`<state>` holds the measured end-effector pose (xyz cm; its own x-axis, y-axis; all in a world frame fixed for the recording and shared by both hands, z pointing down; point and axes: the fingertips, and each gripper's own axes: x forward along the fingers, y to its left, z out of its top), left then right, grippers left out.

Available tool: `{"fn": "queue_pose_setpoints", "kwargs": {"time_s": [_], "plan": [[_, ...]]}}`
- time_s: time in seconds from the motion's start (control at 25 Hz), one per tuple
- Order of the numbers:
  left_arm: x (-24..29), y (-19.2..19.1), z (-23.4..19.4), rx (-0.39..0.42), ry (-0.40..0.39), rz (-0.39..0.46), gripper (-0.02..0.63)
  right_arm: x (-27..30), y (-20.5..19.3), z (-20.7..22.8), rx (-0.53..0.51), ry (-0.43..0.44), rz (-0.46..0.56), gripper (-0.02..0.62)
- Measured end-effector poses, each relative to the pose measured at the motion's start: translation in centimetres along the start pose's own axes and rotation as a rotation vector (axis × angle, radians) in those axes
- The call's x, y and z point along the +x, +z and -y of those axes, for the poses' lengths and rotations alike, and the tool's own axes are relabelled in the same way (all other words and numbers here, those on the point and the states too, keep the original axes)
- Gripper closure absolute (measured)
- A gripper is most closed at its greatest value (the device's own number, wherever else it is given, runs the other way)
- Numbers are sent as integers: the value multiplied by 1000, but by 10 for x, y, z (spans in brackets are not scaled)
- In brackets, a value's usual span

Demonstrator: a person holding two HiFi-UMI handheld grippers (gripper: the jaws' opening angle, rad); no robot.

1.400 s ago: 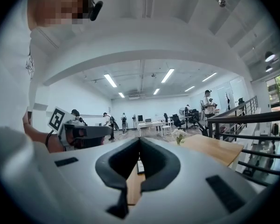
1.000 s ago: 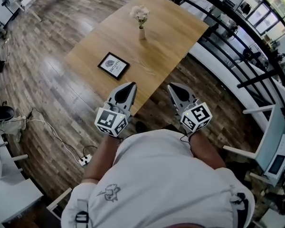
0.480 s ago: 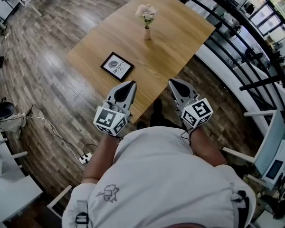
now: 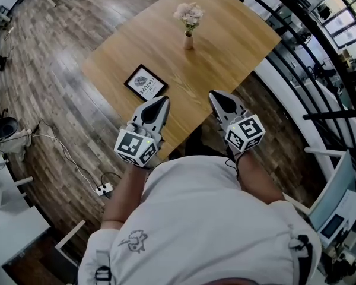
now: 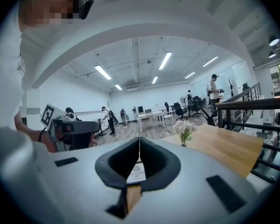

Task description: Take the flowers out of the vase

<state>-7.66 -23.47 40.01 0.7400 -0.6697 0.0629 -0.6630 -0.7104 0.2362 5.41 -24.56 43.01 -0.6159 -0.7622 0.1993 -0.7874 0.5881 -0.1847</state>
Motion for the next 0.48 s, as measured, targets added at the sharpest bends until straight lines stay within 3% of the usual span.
{"fn": "queue_pose_setpoints", "kwargs": {"time_s": [0.48], "plan": [[77, -35, -35, -42, 65, -101, 601, 77, -21, 82, 37, 90, -128, 497]]}}
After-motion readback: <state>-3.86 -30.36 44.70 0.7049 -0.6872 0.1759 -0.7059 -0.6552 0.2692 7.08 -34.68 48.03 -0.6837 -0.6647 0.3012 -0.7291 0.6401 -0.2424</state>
